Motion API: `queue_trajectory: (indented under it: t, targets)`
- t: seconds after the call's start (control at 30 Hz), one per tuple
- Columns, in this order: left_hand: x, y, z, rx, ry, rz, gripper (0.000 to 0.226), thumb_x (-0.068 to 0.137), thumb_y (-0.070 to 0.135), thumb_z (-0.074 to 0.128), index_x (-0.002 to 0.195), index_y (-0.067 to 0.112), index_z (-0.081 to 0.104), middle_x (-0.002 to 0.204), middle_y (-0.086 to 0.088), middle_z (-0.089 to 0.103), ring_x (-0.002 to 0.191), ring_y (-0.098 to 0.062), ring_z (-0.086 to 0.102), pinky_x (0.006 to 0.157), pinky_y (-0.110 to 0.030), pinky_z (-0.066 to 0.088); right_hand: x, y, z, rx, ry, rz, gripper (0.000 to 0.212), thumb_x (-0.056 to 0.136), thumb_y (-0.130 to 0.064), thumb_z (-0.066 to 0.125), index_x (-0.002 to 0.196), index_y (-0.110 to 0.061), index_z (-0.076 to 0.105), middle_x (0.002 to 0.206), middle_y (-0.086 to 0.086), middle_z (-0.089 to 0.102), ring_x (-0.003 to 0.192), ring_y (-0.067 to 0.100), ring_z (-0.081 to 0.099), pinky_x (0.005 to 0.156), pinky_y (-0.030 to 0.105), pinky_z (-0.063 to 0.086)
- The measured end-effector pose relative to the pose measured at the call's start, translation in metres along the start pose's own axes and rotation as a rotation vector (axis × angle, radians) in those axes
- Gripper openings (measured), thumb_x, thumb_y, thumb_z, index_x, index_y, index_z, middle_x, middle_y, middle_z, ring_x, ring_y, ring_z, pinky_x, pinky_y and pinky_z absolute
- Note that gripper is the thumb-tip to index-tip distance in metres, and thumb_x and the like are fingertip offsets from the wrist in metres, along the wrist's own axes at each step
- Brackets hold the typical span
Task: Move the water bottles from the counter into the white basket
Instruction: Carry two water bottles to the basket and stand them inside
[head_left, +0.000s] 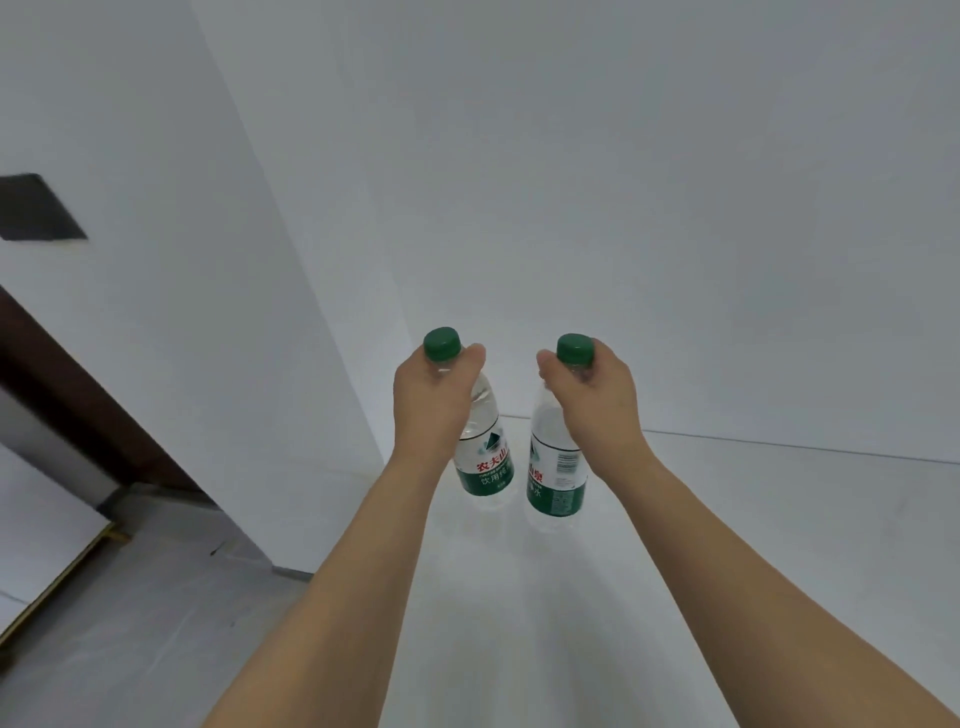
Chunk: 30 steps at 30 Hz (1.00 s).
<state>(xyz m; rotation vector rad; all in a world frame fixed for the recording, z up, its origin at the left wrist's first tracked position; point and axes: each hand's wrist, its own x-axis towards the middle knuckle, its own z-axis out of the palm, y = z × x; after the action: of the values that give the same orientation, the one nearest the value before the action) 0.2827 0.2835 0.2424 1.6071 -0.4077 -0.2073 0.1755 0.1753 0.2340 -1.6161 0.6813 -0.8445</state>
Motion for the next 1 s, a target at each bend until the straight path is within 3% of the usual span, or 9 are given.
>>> queue_trajectory:
  t: [0.1, 0.27, 0.4, 0.57, 0.67, 0.73, 0.83, 1.0]
  targets:
    - [-0.007, 0.007, -0.04, -0.03, 0.064, -0.002, 0.033, 0.074, 0.03, 0.069, 0.084, -0.001, 0.06, 0.071, -0.005, 0.056, 0.068, -0.018, 0.053, 0.07, -0.036, 0.047, -0.014, -0.024, 0.022, 0.002, -0.077, -0.033, 0.014, 0.088, -0.031, 0.066, 0.089, -0.019, 0.06, 0.087, 0.004, 0.067, 0.081, 0.02, 0.062, 0.075, 0.03, 0.049]
    - [-0.037, 0.015, -0.14, -0.015, 0.278, 0.036, 0.024, 0.078, 0.012, 0.068, 0.079, -0.008, 0.056, 0.068, -0.006, 0.049, 0.064, -0.015, 0.045, 0.064, -0.031, 0.039, -0.053, -0.053, 0.096, 0.069, -0.296, -0.073, 0.02, 0.087, -0.029, 0.067, 0.092, -0.01, 0.061, 0.096, 0.02, 0.068, 0.091, 0.035, 0.065, 0.087, 0.046, 0.052]
    - [-0.085, 0.023, -0.239, 0.028, 0.515, 0.05, 0.027, 0.076, 0.012, 0.067, 0.077, -0.01, 0.052, 0.067, -0.006, 0.043, 0.064, -0.014, 0.038, 0.06, -0.031, 0.033, -0.112, -0.077, 0.179, 0.099, -0.534, -0.12, 0.013, 0.087, -0.03, 0.068, 0.09, -0.019, 0.062, 0.094, 0.011, 0.071, 0.093, 0.027, 0.067, 0.085, 0.038, 0.053]
    - [-0.153, 0.034, -0.334, 0.106, 0.753, 0.079, 0.017, 0.077, 0.011, 0.066, 0.068, 0.01, 0.052, 0.061, -0.002, 0.041, 0.059, -0.013, 0.037, 0.057, -0.029, 0.032, -0.197, -0.108, 0.265, 0.181, -0.786, -0.177, 0.014, 0.088, -0.03, 0.067, 0.091, -0.017, 0.063, 0.092, 0.012, 0.071, 0.09, 0.029, 0.068, 0.084, 0.04, 0.053]
    - [-0.185, 0.036, -0.376, 0.164, 0.869, 0.076, 0.019, 0.077, 0.011, 0.066, 0.068, 0.001, 0.053, 0.061, -0.002, 0.042, 0.058, -0.012, 0.038, 0.056, -0.028, 0.033, -0.238, -0.124, 0.305, 0.242, -0.922, -0.179, 0.016, 0.087, -0.031, 0.068, 0.094, -0.018, 0.065, 0.092, 0.01, 0.072, 0.09, 0.027, 0.068, 0.085, 0.041, 0.055]
    - [-0.204, 0.038, -0.4, 0.182, 0.939, 0.082, 0.02, 0.077, 0.01, 0.067, 0.067, 0.001, 0.052, 0.062, -0.003, 0.041, 0.058, -0.012, 0.038, 0.056, -0.028, 0.033, -0.263, -0.135, 0.325, 0.28, -0.987, -0.197, 0.007, 0.088, -0.027, 0.068, 0.088, -0.022, 0.062, 0.091, 0.011, 0.071, 0.085, 0.024, 0.067, 0.081, 0.038, 0.053]
    - [-0.229, 0.045, -0.432, 0.232, 1.018, 0.078, 0.016, 0.077, 0.01, 0.068, 0.068, 0.01, 0.054, 0.062, -0.004, 0.04, 0.058, -0.012, 0.036, 0.057, -0.029, 0.032, -0.294, -0.147, 0.346, 0.301, -1.065, -0.206, 0.015, 0.089, -0.024, 0.067, 0.094, -0.011, 0.063, 0.095, 0.016, 0.07, 0.081, 0.019, 0.063, 0.077, 0.034, 0.051]
    - [-0.255, 0.059, -0.473, 0.257, 1.11, 0.075, 0.014, 0.074, 0.015, 0.068, 0.069, 0.01, 0.056, 0.063, -0.003, 0.043, 0.059, -0.013, 0.039, 0.059, -0.031, 0.034, -0.329, -0.166, 0.37, 0.32, -1.164, -0.212, 0.02, 0.089, -0.024, 0.066, 0.098, -0.006, 0.063, 0.098, 0.018, 0.069, 0.091, 0.03, 0.066, 0.082, 0.037, 0.052]
